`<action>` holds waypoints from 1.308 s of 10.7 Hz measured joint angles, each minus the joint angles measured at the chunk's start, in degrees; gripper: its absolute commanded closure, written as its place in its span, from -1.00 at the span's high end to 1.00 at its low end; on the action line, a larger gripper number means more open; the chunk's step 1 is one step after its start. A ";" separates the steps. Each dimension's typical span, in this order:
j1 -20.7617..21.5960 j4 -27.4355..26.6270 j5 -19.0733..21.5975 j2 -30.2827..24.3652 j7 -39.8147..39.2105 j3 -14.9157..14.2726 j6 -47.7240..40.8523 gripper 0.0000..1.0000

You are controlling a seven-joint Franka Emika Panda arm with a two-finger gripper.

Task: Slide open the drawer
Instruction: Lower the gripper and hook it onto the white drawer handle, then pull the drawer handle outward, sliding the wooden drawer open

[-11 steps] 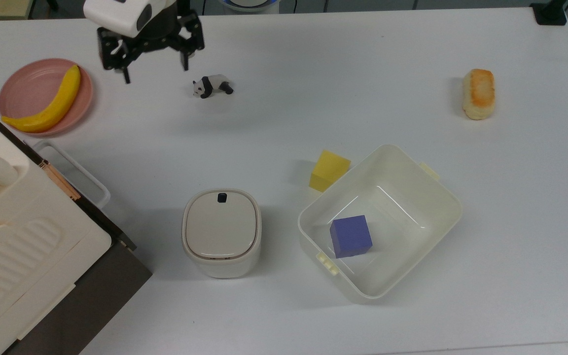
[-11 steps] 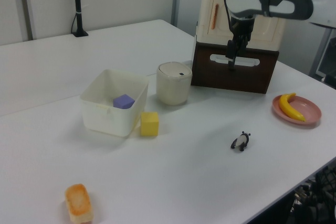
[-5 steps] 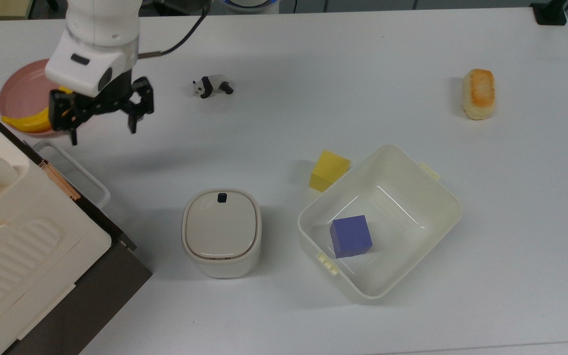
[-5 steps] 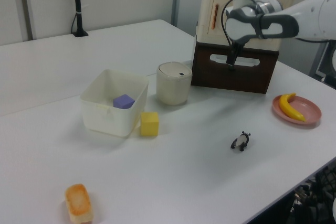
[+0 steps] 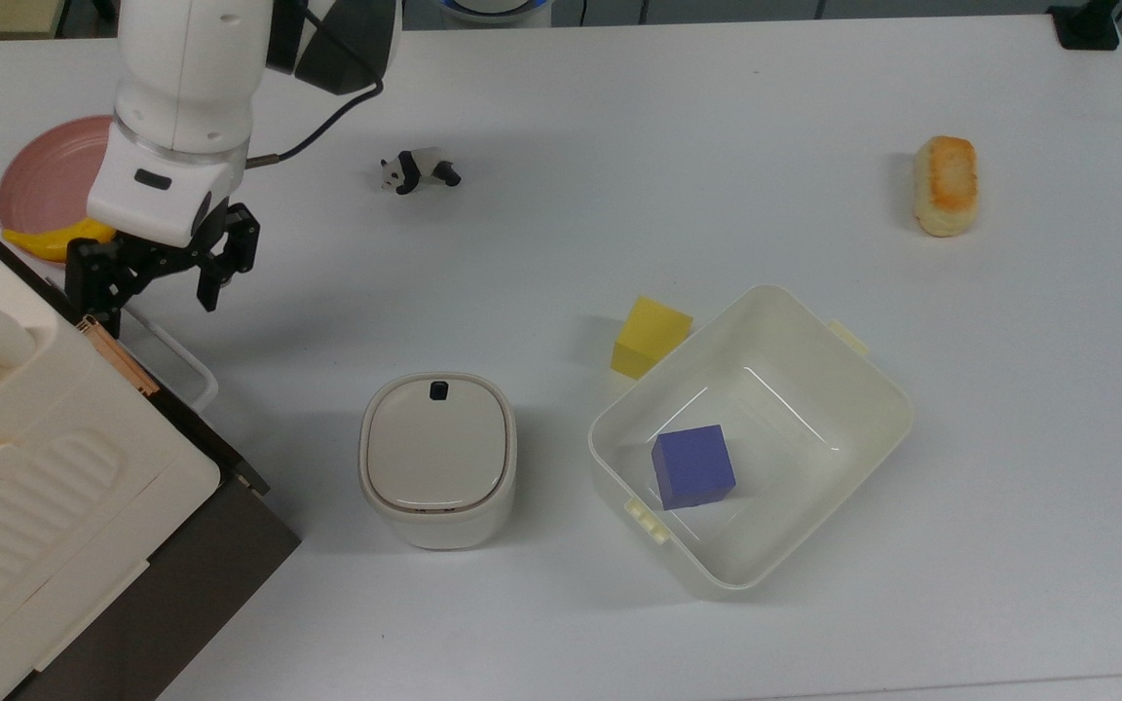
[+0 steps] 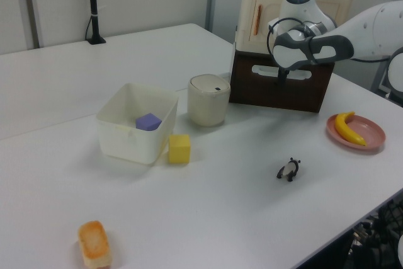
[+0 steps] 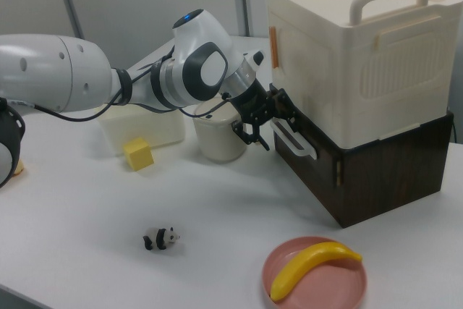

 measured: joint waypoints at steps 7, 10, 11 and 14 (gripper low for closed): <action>0.27 0.40 -1.60 0.29 -4.08 0.59 0.26 -1.00; 0.27 0.39 -1.66 0.30 -6.01 0.60 0.26 -1.00; 0.27 0.39 -1.66 0.30 -6.01 0.60 0.26 -1.00; 0.31 -0.73 -1.69 -0.51 -6.02 0.73 0.26 -1.00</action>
